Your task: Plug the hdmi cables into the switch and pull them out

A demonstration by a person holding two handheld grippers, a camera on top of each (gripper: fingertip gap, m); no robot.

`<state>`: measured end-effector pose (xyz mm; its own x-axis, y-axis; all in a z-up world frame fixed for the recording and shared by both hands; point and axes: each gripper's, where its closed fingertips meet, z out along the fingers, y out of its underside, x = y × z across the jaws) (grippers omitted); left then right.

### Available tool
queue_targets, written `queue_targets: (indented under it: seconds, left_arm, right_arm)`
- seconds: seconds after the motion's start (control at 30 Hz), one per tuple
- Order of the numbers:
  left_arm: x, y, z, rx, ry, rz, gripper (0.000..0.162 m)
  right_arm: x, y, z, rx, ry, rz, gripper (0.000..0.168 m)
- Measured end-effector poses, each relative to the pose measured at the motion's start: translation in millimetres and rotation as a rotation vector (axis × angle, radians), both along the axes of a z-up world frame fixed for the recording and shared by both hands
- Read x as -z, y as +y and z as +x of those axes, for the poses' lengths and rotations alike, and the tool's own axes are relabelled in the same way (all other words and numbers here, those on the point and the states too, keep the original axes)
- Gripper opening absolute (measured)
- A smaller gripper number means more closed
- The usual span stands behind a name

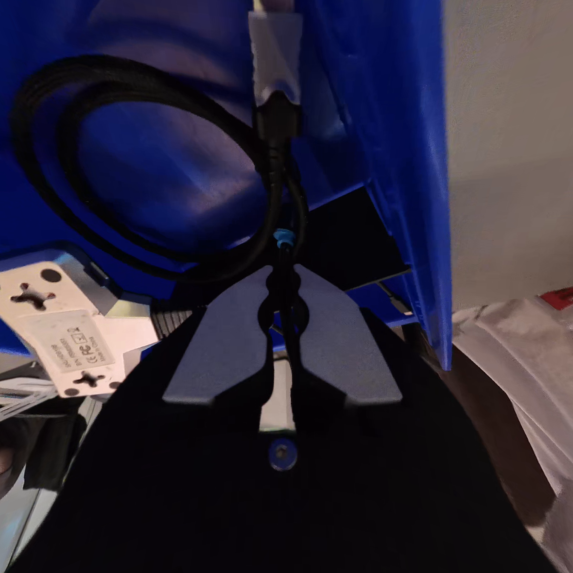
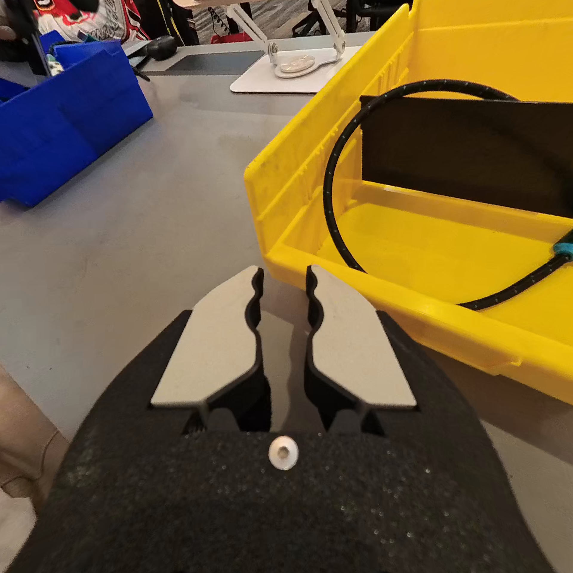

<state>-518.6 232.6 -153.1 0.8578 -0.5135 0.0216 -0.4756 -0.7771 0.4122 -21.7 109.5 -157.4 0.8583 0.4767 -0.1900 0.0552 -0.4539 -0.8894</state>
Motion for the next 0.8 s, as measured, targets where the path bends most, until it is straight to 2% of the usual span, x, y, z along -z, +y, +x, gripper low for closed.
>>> queue_targets:
  seconds: [0.23,0.4,0.57,0.8]
  left_arm:
    - [-21.9,8.4,8.1,0.08,-0.057,0.259,0.007]
    - [-35.4,11.6,10.4,0.034,-0.163,0.439,0.007]
    - [-54.9,20.6,13.8,-0.017,-0.28,0.686,0.007]
    - [-83.5,25.4,12.3,-0.055,-0.295,1.063,0.007]
  right_arm:
    - [-2.4,-2.1,-2.0,-0.001,0.008,0.003,0.025]
    - [-3.3,-2.8,-1.9,0.003,-0.003,0.008,0.025]
    - [-3.5,-3.5,-3.2,0.001,0.001,0.007,0.025]
    - [-2.8,-5.0,-6.0,-0.006,-0.012,0.006,0.025]
